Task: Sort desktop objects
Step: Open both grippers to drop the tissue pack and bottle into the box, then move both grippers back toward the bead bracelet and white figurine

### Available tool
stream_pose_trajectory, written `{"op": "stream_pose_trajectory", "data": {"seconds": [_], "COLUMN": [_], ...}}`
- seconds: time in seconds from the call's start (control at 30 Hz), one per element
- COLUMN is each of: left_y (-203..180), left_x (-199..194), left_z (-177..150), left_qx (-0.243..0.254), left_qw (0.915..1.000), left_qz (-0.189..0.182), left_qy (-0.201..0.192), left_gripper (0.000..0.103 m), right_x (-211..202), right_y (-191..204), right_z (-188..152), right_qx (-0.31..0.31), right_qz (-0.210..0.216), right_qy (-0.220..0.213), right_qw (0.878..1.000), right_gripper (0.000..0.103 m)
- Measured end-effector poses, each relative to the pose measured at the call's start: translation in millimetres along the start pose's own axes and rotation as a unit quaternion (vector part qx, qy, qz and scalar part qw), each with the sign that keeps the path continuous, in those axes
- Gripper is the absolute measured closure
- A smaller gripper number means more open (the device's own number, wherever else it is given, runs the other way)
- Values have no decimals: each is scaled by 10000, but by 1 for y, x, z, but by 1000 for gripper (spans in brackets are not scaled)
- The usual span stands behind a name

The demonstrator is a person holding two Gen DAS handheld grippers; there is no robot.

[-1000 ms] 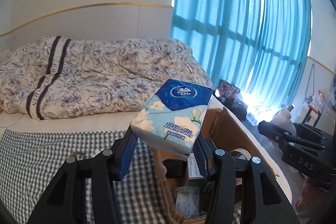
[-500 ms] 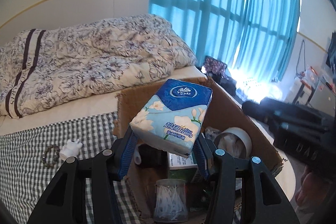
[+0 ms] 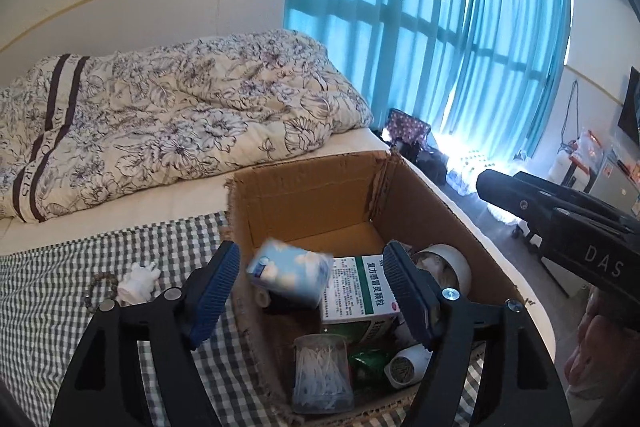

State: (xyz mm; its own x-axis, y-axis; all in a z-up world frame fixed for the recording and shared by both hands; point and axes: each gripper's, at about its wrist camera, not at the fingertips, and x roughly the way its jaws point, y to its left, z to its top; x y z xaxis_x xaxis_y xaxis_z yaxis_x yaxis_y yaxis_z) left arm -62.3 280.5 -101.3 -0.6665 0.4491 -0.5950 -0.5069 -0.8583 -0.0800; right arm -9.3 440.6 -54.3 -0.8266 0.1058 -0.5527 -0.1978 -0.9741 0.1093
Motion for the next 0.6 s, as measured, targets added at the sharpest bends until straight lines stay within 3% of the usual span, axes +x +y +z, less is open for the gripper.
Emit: {"op": "stream_pose_trajectory", "data": {"seconds": [0.3,0.6], "left_y": [32,86], "left_x": [-53,-93], "left_z": [-4,-11], "left_qx": [-170,-481], "left_qw": [9985,9935], "left_qz": [364,967], "left_qy": [-383,-354], "left_gripper": [1,0], "right_x": [-28,-46], "right_y": [39,78], "right_z": [1,-2], "right_qx": [-151,-138], "right_qz": [233,564], "right_qy": [-201,-411], "right_qw": [9994,9975], "right_gripper": [33,18]}}
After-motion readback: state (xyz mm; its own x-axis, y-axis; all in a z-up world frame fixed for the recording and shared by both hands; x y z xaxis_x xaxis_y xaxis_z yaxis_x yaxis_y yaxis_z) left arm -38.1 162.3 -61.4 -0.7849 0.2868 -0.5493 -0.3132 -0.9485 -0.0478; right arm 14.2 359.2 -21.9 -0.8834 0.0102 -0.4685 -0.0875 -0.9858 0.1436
